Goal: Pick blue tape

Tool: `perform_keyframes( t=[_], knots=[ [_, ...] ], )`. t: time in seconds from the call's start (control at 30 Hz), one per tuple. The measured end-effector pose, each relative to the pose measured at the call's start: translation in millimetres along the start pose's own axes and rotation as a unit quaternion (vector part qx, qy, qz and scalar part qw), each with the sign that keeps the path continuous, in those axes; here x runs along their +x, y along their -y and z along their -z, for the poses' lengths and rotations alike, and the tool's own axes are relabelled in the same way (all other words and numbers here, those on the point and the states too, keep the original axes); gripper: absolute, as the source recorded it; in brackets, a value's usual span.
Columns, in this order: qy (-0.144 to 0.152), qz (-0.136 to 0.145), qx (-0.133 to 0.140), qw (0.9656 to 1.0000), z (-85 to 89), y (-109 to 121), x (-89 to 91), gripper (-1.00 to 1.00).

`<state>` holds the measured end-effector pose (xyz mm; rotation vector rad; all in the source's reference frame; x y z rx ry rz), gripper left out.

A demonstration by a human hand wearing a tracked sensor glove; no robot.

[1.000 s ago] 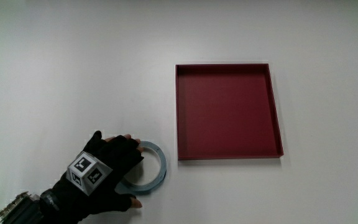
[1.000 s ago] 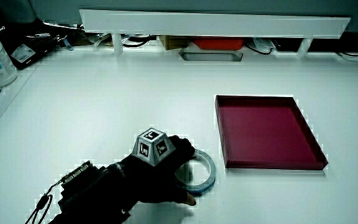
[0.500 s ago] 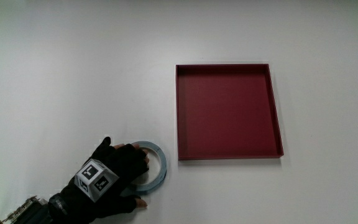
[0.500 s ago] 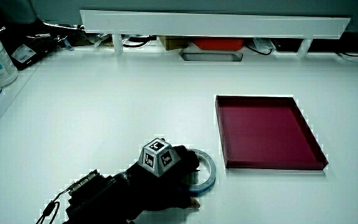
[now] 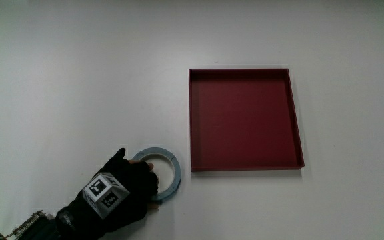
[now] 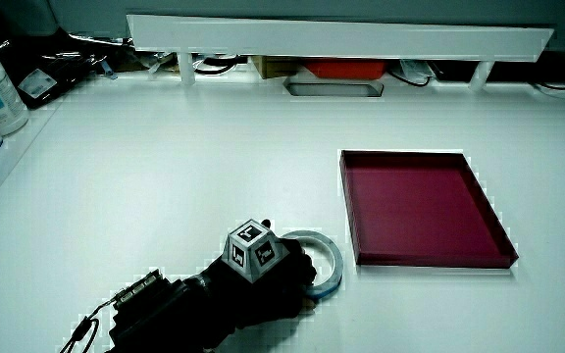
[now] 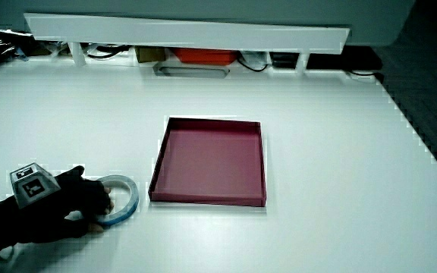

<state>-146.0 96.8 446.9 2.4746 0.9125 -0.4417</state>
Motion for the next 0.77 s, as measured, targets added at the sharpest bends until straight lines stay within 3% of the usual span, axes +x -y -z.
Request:
perform_keyframes(
  t=[0.13,0.3,0.47,0.53,0.6,0.63,0.67,0.7,0.77],
  knots=[
    [-0.005,0.004,0.007,1.0000,-0.8,3,0.8,1.00],
    [-0.001,0.013,0.024,0.9996,-16.4,5,5.6,1.00],
    [0.009,0.029,0.058,0.9978,-35.7,0,16.3,1.00],
    [0.021,0.051,0.081,0.9952,-38.3,-5,19.6,1.00],
    [0.013,0.056,0.088,0.9944,-47.5,-12,27.2,1.00],
    [0.022,0.068,0.115,0.9908,-41.3,-16,24.9,1.00],
    [0.014,0.072,0.095,0.9927,-51.2,-21,31.8,1.00],
    [0.029,0.081,0.117,0.9894,-46.5,-25,30.8,1.00],
    [0.038,0.096,0.130,0.9861,-44.0,-36,33.4,1.00]
  ],
)
